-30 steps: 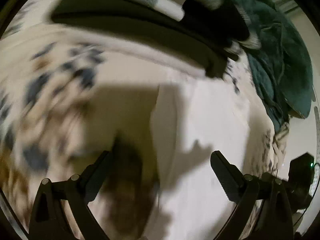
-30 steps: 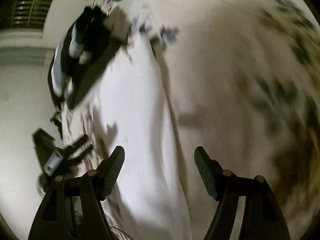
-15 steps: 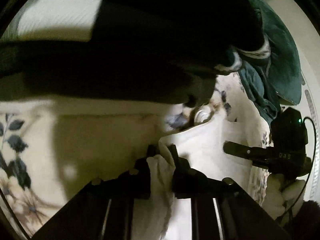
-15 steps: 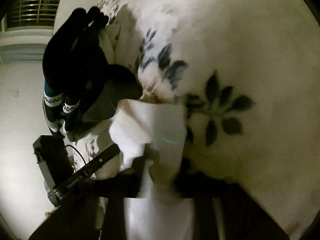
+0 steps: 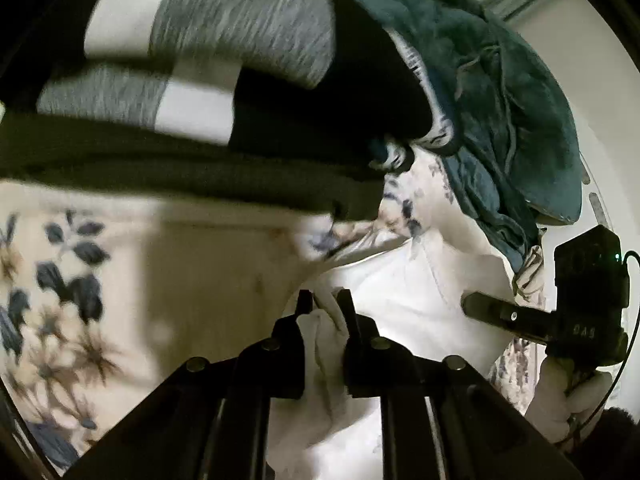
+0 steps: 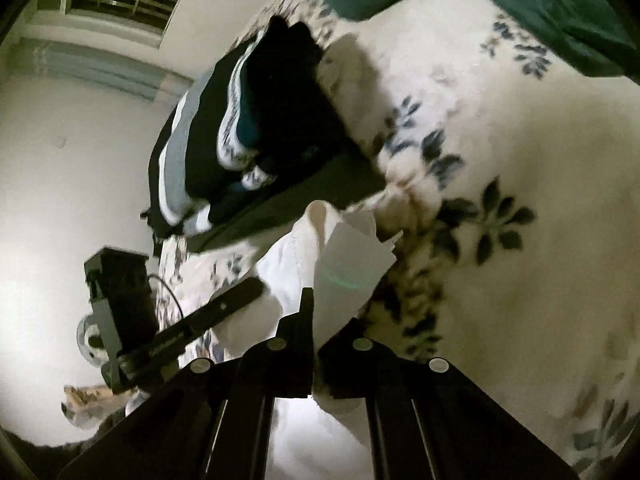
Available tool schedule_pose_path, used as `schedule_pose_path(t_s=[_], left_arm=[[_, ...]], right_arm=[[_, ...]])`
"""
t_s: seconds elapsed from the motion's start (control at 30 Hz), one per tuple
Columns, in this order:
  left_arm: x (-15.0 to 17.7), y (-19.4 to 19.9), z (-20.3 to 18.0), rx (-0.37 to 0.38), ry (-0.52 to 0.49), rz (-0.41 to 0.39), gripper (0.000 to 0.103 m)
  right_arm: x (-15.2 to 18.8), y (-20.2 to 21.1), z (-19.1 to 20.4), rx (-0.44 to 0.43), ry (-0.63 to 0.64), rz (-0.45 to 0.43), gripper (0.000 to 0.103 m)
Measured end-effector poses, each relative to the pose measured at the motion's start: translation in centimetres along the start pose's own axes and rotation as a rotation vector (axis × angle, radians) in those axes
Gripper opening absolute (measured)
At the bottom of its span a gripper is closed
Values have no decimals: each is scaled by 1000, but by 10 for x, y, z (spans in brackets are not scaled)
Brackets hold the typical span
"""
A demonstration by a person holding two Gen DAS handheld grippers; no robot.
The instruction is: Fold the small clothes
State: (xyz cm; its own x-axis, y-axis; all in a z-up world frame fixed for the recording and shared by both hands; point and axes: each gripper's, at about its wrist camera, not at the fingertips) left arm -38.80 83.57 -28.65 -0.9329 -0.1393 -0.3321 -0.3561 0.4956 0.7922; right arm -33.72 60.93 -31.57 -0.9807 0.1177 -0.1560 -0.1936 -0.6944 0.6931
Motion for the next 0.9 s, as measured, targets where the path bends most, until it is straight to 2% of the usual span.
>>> schedule_pose_path(t_s=[0.07,0.1,0.13,0.17,0.2,0.27,0.3,0.47,0.53,0.57,0.6,0.63,0.67,0.73,0.9], left_arm=[[-2,-17,16,30,59,57,16],[-3,-26,25,36,81,91,20],[-3,-38,33,38,99,129,37],[-3,-45,37,69,110,144,53],[-2,-49,39,109,118,143,58],[-4,-52,36,142,115,134,73],[-6,-55,32,147,99,134,75],[-20,-71,10,83,-16,152,75],[-24,-73,6,73,-47,145,72],[-26,-73,4,58,-68,134,49],[-26,-74,3,33,-92,130,34],[-27,-74,5,28,-99,132,12],[-27,-73,7,40,-94,130,11],[-24,-68,5,37,-106,103,9],[-16,-37,-2,46,-108,34,8]], right_arm=[[-6,-10,-12,65,-47,29,6],[-8,-13,-18,83,-66,43,15],[-13,-20,-29,110,-103,66,35],[-15,-21,-36,116,-123,70,44],[-16,-22,-41,107,-136,71,60],[-15,-28,-53,78,-155,93,63],[-15,-32,-57,75,-158,103,63],[-13,-51,-72,-10,-178,129,63],[-15,-54,-71,-35,-173,116,63],[-17,-54,-68,-40,-159,113,61],[-17,-55,-66,-37,-146,107,46],[-19,-55,-62,-31,-125,105,22],[-20,-57,-56,-5,-98,114,15],[-20,-57,-49,6,-70,109,9],[-16,-45,-27,4,-10,76,8]])
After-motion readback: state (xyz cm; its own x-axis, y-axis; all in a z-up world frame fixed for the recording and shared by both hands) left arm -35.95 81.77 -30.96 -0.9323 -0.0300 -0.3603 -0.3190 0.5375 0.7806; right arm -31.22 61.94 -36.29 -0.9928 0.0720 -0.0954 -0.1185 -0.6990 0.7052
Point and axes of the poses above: each gripper's, at about its wrist camera, not at the fingertips, and y roughly against the way its jaws point, z to its left, x to its underside, and after that the axes turned 3 degrees about -y, right-handed
